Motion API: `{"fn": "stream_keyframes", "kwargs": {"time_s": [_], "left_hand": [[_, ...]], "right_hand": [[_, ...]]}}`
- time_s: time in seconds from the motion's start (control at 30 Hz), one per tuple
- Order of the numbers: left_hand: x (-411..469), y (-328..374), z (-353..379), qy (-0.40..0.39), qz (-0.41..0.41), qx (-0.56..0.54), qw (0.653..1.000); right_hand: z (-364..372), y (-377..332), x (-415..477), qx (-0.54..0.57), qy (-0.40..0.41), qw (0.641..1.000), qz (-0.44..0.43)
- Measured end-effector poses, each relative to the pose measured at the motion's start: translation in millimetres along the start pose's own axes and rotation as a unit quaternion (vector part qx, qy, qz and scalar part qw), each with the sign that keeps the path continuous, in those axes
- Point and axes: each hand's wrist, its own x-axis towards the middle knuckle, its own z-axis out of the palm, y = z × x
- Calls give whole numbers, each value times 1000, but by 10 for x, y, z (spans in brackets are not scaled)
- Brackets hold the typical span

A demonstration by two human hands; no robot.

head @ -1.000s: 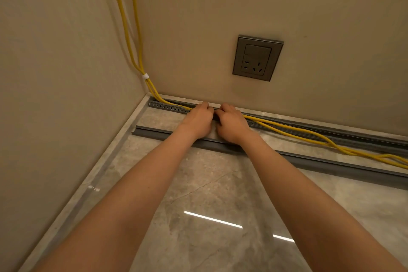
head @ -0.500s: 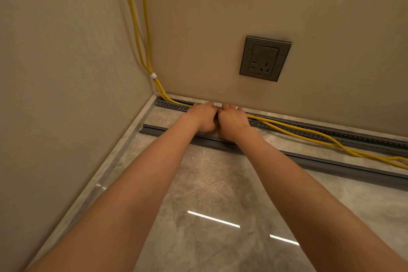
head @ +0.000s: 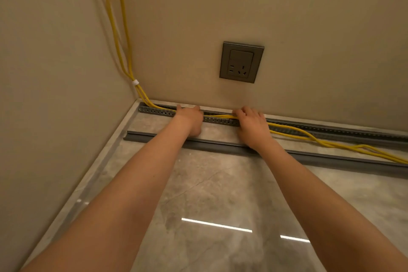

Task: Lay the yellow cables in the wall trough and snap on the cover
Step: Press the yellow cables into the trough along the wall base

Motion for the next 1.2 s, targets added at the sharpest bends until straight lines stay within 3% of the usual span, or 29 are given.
{"fn": "stream_keyframes", "kwargs": {"time_s": [0.17, 0.4, 0.6, 0.8, 1.0, 1.2], "left_hand": [[-15, 8, 23, -8, -16, -46, 999], [-41, 154, 14, -16, -56, -45, 997], [-100, 343, -150, -50, -84, 42, 994], [-110, 642, -161, 69, -7, 3, 998], [-43, 983, -178, 93, 49, -29, 994], [36, 1119, -206, 59, 14, -80, 995]], "right_hand": [[-83, 467, -224, 14, 1, 995, 100], [-192, 658, -304, -9, -17, 1000, 11], [-249, 743, -275, -22, -28, 999, -22], [-247, 792, -227, -56, -16, 997, -45], [-142, 795, -237, -52, -2, 997, -50], [-83, 826, -309, 28, -38, 999, -11]]}}
